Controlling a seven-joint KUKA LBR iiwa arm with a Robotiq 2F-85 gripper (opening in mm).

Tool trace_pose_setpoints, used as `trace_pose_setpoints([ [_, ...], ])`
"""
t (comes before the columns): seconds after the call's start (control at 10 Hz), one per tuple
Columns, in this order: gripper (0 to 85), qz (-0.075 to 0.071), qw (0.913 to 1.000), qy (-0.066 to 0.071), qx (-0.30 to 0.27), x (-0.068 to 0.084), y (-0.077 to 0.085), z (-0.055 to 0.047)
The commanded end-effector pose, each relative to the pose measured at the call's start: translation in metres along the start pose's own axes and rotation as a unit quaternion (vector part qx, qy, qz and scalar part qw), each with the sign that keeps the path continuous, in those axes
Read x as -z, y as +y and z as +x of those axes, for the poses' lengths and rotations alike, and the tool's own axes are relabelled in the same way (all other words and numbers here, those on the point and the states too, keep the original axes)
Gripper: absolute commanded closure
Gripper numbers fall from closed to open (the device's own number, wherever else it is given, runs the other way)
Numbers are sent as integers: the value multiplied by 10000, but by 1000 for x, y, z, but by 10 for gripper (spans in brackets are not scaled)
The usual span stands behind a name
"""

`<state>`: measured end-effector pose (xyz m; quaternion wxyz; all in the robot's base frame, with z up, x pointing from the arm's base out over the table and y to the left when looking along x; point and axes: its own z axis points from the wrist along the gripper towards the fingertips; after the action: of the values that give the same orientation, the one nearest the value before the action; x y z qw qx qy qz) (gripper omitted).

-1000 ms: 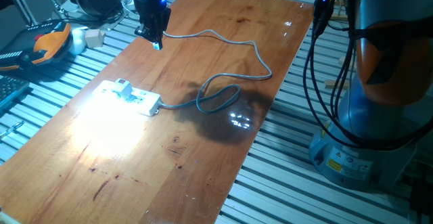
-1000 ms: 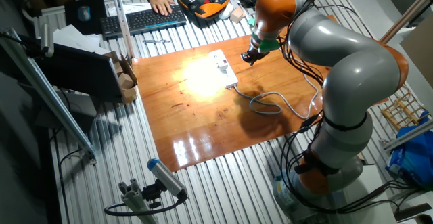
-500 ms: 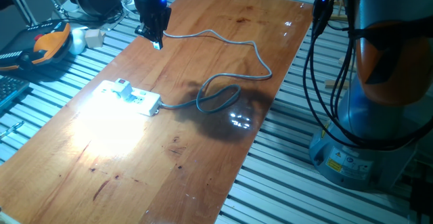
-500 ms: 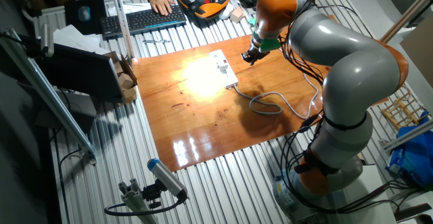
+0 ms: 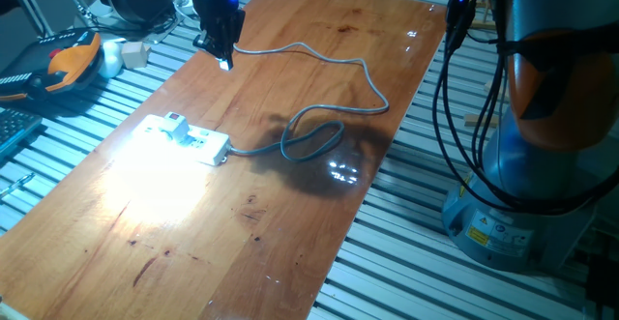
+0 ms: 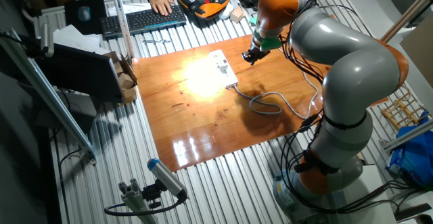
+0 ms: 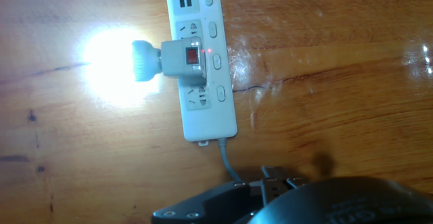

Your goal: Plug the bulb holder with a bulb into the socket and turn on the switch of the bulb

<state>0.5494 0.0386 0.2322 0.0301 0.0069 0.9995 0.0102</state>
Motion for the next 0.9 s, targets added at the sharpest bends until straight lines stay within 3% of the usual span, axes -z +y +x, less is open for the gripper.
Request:
trace_pose_setpoints([
  [0.0,850,7,10000,1,1,0,0,0],
  [0.5,850,45,10000,-38,3,1,1,2],
  [0.8,850,-15,10000,85,46,1,0,3],
])
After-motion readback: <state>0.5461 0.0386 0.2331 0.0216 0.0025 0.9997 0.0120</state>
